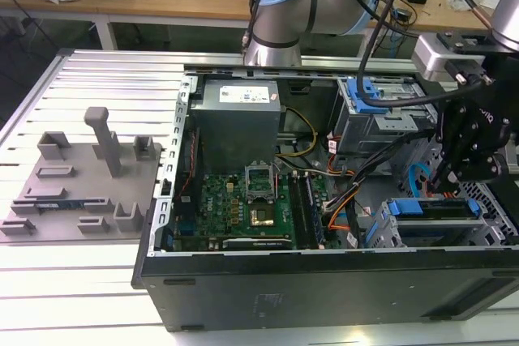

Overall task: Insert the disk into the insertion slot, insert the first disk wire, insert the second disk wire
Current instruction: 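Insert the second disk wire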

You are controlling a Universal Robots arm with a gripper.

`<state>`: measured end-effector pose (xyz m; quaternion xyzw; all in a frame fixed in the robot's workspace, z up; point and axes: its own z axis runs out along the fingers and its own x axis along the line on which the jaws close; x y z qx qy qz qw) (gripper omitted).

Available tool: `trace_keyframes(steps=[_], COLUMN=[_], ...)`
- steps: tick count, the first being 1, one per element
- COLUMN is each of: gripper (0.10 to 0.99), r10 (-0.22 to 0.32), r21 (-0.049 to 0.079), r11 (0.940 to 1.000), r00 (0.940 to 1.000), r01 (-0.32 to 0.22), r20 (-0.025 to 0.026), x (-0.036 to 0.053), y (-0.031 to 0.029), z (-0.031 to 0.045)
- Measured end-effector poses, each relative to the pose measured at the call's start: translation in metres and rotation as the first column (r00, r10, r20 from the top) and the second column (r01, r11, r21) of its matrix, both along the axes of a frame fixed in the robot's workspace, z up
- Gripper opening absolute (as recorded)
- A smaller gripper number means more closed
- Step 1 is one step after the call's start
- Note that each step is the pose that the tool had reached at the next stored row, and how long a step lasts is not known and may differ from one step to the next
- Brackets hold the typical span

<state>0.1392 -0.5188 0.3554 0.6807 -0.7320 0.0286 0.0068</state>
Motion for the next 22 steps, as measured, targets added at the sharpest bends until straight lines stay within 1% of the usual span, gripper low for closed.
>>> trace_keyframes(steps=[7,10,12,16,17,18,19,20,22], gripper=[0.161,0.161,0.161,0.161,0.161,0.161,0.161,0.161,0.161], r10=[0.001,0.001,0.001,0.010,0.017,0.025,0.029,0.032,0.033], r21=[0.000,0.000,0.000,0.000,0.000,0.001,0.002,0.002,0.002], r11=[1.0000,1.0000,1.0000,1.0000,0.9998,0.9997,0.9996,0.9995,0.9995], r00=[1.0000,1.0000,1.0000,1.0000,0.9998,0.9997,0.9995,0.9994,0.9994], r01=[-0.001,-0.001,-0.001,-0.010,-0.017,-0.025,-0.029,-0.032,-0.033], r20=[0.0001,0.0001,0.0001,0.0004,0.0034,0.0079,0.0101,0.0112,0.0113], x=[-0.0003,-0.0008,-0.0008,-0.0009,-0.0013,-0.0018,-0.0031,-0.0040,-0.0041], y=[-0.0009,-0.0043,-0.0094,-0.0102,-0.0102,-0.0102,-0.0101,-0.0102,-0.0102], z=[0.0001,-0.0001,-0.0006,-0.0012,-0.0014,-0.0015,-0.0016,-0.0017,-0.0017])
